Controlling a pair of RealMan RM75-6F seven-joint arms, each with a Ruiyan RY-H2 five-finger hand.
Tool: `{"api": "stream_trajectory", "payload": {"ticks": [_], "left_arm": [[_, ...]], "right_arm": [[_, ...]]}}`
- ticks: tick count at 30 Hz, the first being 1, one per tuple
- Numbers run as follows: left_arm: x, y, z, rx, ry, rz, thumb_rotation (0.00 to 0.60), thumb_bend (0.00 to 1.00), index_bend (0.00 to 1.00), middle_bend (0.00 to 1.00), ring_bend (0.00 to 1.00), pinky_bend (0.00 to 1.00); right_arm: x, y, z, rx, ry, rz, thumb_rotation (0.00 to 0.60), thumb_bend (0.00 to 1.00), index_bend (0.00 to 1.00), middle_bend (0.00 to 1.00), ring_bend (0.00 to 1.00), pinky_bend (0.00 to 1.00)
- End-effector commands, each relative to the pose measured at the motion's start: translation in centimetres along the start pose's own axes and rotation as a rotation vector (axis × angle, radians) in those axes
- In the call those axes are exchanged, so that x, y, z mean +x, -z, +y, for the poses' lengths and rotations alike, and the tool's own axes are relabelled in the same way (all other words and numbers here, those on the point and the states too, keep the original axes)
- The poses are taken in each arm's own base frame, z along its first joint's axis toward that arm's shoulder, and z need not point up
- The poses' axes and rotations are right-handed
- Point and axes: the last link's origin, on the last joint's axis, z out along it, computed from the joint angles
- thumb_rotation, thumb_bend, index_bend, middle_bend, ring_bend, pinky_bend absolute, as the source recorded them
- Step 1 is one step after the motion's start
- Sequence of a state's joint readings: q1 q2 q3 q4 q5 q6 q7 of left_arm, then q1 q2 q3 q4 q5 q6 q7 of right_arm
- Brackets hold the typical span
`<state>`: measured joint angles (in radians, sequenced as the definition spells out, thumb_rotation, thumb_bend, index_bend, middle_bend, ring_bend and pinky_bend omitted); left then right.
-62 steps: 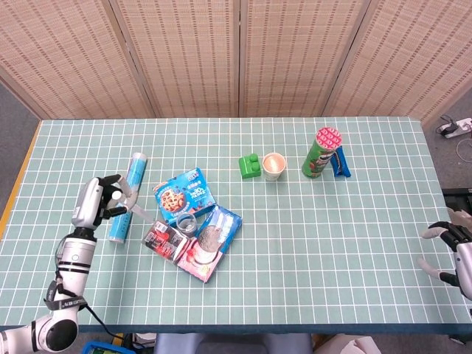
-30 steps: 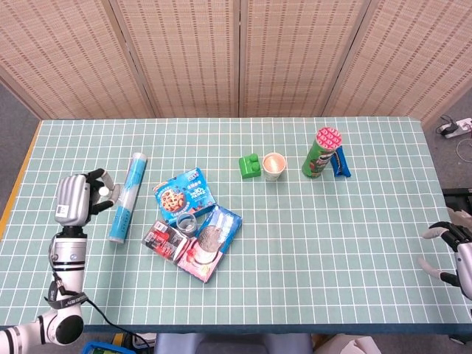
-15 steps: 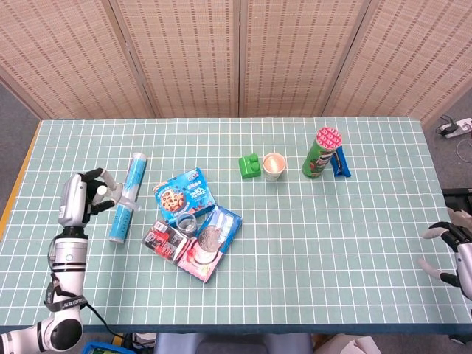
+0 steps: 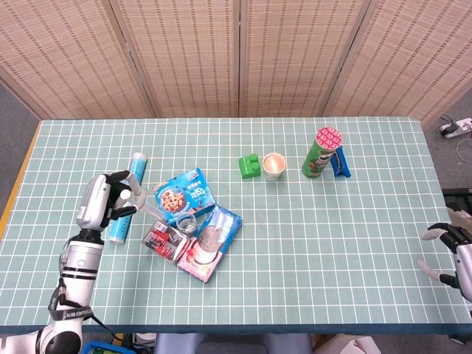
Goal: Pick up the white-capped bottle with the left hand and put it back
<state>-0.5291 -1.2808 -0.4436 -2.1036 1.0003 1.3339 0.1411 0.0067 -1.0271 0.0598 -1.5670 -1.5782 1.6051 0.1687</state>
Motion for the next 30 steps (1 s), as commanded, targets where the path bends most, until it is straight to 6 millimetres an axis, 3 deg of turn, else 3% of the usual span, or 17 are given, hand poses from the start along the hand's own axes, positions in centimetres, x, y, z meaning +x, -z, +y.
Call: {"api": "stream_trajectory", "payload": {"ticks": [1, 16, 30], "left_arm": [[-0.6, -0.2, 1.0, -0.022, -0.006, -0.008, 0.600, 0.39, 0.85, 1.00, 0.95, 1.00], [-3.0, -0.7, 2.5, -0.042, -0.034, -0.059, 0.600, 0.39, 0.85, 1.00, 0.95, 1.00], [-5.0, -0.9, 2.0, -0.024, -0.072, -0.093, 0.600, 0.39, 0.85, 1.00, 0.95, 1.00]], "right_arm": [[0.0, 0.0, 0.0, 0.002, -0.001, -0.001, 0.600, 0.10, 0.44, 0.37, 0.35, 0.58], [0.1, 0.1, 0.0, 0.009, -0.008, -0.006, 0.600, 0.10, 0.44, 0.37, 0.35, 0.58], [0.3, 0.1, 0.2, 0.010, -0.019, -0.003, 0.600, 0.10, 0.44, 0.37, 0.35, 0.58]]}}
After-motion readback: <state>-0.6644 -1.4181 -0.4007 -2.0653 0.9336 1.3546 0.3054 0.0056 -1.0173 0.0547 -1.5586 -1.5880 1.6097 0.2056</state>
